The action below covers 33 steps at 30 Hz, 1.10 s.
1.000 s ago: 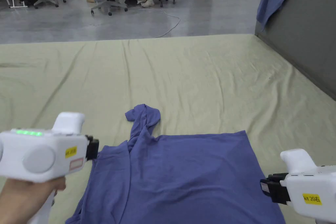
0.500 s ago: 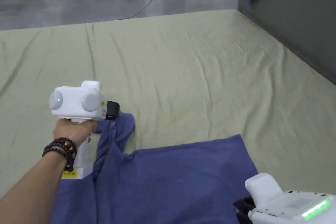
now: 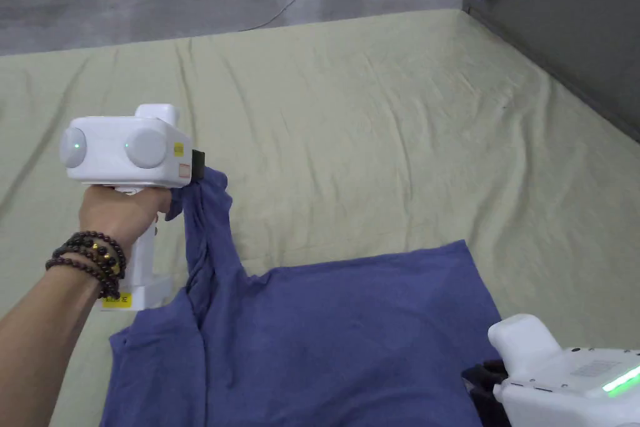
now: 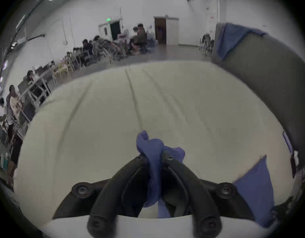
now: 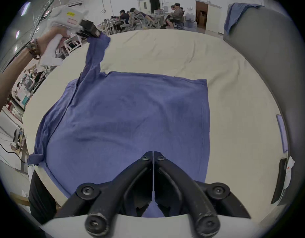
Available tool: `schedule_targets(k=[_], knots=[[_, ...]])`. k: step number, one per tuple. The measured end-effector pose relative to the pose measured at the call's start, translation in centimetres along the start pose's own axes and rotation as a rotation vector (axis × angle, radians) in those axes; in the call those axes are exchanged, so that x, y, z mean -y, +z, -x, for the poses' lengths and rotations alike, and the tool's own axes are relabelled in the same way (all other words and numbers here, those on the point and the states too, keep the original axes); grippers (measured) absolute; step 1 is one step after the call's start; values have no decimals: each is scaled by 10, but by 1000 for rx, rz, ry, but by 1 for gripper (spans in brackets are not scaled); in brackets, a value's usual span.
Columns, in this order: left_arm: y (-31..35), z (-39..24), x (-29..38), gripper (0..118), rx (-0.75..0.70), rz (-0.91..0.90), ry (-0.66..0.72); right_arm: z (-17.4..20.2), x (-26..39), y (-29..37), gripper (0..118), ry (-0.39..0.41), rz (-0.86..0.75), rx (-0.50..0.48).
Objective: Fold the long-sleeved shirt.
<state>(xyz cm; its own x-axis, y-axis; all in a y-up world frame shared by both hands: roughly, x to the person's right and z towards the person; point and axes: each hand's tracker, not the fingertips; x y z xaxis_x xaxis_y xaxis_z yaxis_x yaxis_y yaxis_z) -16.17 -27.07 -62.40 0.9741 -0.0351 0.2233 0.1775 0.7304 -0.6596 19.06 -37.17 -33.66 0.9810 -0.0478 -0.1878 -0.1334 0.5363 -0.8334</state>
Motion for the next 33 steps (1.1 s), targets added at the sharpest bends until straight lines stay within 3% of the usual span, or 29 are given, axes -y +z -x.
schedule_targets(k=[5, 9, 12, 17, 20, 21, 22, 24, 25, 26, 29, 30, 31, 33], knots=[[120, 7, 21, 9, -75, -112, -146, 10, 4, 35, 0, 45, -49, 20], [179, -8, 81, 9, -71, -62, -197, 20, 14, 59, 0, 64, -81, 27], [177, -18, 146, 9, -71, 54, -156, 26, 23, 71, 0, 69, -90, 26], [123, -28, 263, 9, 41, 347, 59, 34, 35, 85, 0, 70, -93, 9], [103, -27, 295, 10, -16, 297, 118, 35, 37, 92, 0, 66, -102, -3], [107, -25, 293, 21, 4, 203, 124, 37, 38, 95, 0, 68, -107, -4], [108, -24, 288, 40, -12, 206, 140, 38, 39, 98, 0, 69, -111, -6], [116, -17, 276, 105, 12, 213, 193, 38, 40, 102, 0, 68, -116, -14], [134, -14, 270, 117, 48, 186, 211, 39, 40, 103, 0, 67, -117, -15], [146, -10, 264, 118, 80, 131, 225, 39, 41, 104, 0, 67, -120, -13], [179, -4, 249, 118, 63, 18, 187, 39, 41, 104, 0, 66, -126, -12], [185, -2, 246, 107, 33, 12, 173, 39, 41, 102, 0, 64, -123, -10], [189, 0, 243, 65, 8, 7, 173, 39, 42, 102, 0, 62, -121, -9], [193, 2, 239, 20, -7, -35, 144, 39, 43, 101, 0, 62, -118, -8]])
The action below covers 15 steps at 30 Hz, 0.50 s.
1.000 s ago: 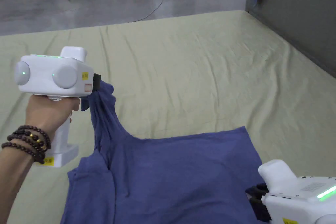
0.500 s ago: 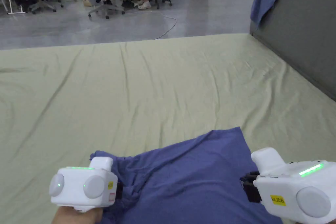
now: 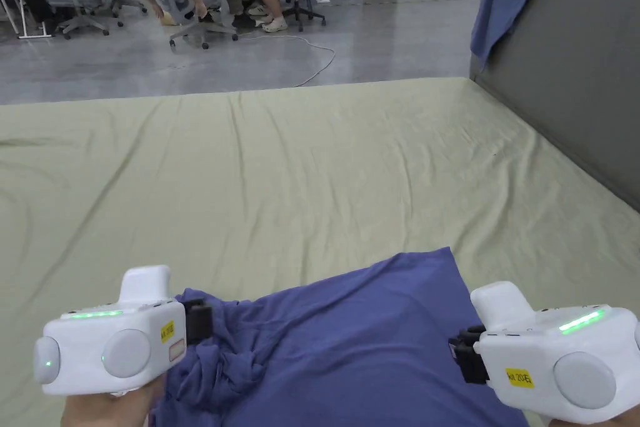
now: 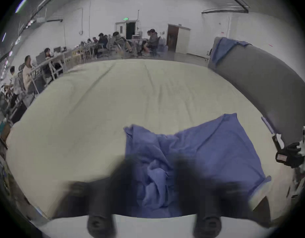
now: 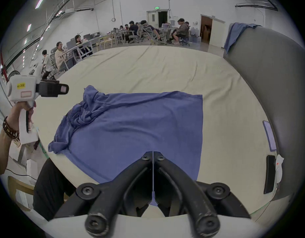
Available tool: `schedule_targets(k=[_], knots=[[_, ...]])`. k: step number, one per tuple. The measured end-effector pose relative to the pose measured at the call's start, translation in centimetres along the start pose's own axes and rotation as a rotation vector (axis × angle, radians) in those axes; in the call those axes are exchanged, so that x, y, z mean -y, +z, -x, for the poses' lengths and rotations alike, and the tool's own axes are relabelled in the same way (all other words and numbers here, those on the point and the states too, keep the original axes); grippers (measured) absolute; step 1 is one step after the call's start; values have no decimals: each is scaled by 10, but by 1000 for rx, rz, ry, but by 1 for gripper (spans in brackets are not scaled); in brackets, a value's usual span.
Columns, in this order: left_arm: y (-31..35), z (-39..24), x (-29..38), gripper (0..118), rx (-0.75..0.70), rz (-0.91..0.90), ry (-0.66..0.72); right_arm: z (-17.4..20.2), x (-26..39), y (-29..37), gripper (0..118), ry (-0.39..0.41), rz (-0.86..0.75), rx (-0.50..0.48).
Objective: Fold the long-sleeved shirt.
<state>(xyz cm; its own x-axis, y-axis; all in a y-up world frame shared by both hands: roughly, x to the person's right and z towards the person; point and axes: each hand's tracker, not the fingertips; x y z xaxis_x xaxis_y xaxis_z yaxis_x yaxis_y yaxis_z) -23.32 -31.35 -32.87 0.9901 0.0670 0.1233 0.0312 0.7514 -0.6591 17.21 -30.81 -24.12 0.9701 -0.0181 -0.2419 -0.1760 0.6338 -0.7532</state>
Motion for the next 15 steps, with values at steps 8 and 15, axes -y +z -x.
schedule_targets(k=[8, 15], knots=[[-63, 24, -37, 68, 2, 87, 95, -8, 3, -11, 0, 6, 41, 2], [-131, 32, -29, 106, -46, 263, 135, -32, -24, -46, 0, -23, 65, 37]])
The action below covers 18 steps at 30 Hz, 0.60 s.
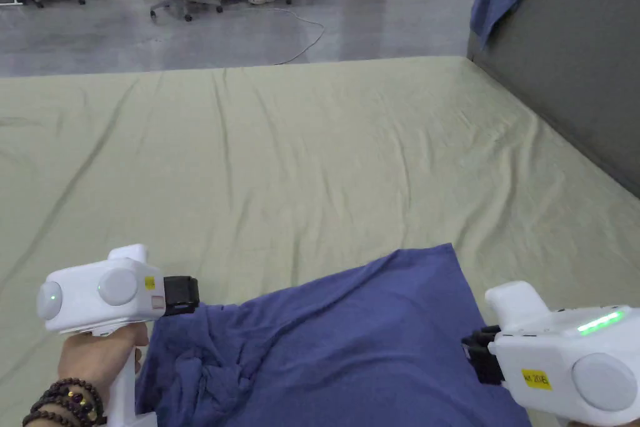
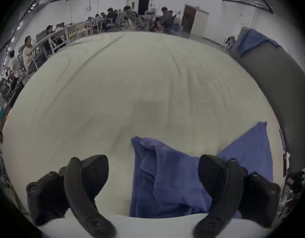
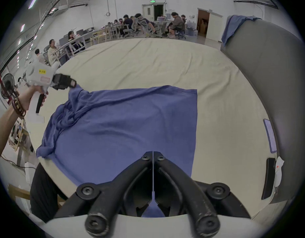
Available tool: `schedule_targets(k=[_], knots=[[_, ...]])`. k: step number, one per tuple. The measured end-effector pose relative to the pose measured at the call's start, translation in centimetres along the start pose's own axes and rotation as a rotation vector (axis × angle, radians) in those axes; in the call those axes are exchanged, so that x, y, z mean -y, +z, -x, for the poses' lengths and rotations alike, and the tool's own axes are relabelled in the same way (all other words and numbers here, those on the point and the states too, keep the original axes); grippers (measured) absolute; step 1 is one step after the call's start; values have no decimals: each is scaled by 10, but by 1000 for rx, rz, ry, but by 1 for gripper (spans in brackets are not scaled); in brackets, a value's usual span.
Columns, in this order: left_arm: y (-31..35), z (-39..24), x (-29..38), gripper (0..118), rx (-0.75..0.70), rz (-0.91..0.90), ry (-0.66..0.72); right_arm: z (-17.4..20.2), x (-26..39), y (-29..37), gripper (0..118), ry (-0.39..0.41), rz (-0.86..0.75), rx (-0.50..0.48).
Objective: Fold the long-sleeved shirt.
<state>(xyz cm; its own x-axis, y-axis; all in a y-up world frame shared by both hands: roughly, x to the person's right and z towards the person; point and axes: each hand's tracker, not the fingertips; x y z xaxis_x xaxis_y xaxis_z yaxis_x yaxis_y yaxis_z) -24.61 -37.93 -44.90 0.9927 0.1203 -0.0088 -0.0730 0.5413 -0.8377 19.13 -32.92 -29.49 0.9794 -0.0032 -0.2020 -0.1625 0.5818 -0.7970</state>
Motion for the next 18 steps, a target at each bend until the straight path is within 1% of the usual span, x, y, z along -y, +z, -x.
schedule_targets(k=[1, 2, 4, 6, 7, 8, 11, 12, 13, 14, 16, 17, 18], knots=[[-8, 1, -3, 102, 11, 18, 6, -4, -8, -6, 0, -11, 0, 8], [-12, 0, 0, 95, 17, 30, 14, -7, -16, -13, 0, -21, -4, 14], [-20, -2, 5, 59, 37, 47, 13, -17, -37, -32, 0, -37, -8, 20], [-22, -8, 9, 18, 19, 39, -17, -27, -60, -54, 0, -50, -10, 28], [-19, -11, 11, 13, -21, 19, -54, -32, -72, -65, 0, -57, -8, 35], [-13, -13, 11, 11, -5, 13, -76, -37, -84, -76, 0, -65, -9, 48], [2, -10, 5, 10, 26, 3, -64, -59, -123, -106, 0, -96, -5, 97], [12, -9, 6, 10, 37, -16, -60, -68, -135, -115, 5, -116, -5, 113], [17, -7, 4, 10, 41, -28, -62, -78, -146, -124, 28, -143, -4, 125], [24, -6, 5, 10, 46, -37, -62, -87, -155, -134, 28, -175, 8, 139], [37, -1, 7, 10, 68, -56, -58, -104, -171, -156, 48, -240, 79, 130], [35, 0, 7, 10, 76, -61, -44, -110, -175, -165, 67, -263, 123, 112], [38, 2, 8, 10, 83, -63, -35, -115, -178, -173, 63, -285, 140, 116]])
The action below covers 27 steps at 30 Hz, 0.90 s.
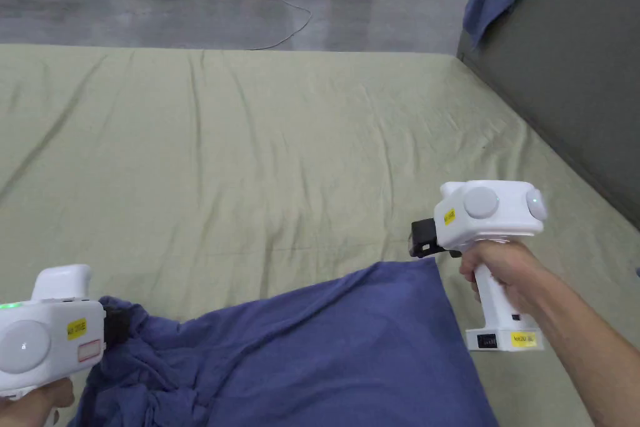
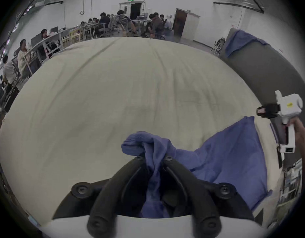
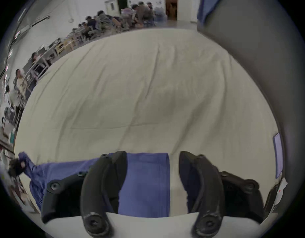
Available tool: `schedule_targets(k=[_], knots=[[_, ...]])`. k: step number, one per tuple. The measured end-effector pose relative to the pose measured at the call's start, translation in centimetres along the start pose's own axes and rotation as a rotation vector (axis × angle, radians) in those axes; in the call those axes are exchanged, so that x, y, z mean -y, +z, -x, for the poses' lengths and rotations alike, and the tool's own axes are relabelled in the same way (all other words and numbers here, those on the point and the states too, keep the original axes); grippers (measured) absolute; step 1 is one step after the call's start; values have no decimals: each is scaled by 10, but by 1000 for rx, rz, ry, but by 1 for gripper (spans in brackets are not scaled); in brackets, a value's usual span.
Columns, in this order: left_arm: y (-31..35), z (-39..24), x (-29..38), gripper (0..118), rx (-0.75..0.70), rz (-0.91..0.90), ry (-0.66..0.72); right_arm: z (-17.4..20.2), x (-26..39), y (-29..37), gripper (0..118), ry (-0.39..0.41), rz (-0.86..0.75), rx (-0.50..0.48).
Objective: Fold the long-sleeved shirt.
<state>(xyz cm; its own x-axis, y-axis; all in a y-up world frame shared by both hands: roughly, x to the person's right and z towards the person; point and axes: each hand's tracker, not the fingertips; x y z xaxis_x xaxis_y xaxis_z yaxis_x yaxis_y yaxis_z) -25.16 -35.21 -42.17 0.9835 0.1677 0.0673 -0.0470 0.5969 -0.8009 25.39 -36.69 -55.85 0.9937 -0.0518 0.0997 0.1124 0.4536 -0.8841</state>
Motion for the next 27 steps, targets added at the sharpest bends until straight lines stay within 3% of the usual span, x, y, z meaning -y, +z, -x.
schedule_targets(k=[5, 10, 12, 15, 20, 27], knots=[[-4, 3, 0, 10, 3, 13, 11, -4, -4, -33, 52, -60, 115, -24], [-12, 2, -3, 10, -14, 19, 26, 9, 6, -46, 25, -4, 112, 35], [-15, 0, -3, 10, -18, 20, 27, 12, 7, -39, 1, -8, 101, 26], [-14, -2, -4, 10, -26, 18, 23, 18, 13, -19, 1, 35, 65, 31], [20, -1, -2, 9, 5, -18, 4, 15, 41, 53, 1, 129, -68, -61], [111, 9, 33, 9, 73, -83, -21, -13, 143, 176, 1, 178, -217, -154]])
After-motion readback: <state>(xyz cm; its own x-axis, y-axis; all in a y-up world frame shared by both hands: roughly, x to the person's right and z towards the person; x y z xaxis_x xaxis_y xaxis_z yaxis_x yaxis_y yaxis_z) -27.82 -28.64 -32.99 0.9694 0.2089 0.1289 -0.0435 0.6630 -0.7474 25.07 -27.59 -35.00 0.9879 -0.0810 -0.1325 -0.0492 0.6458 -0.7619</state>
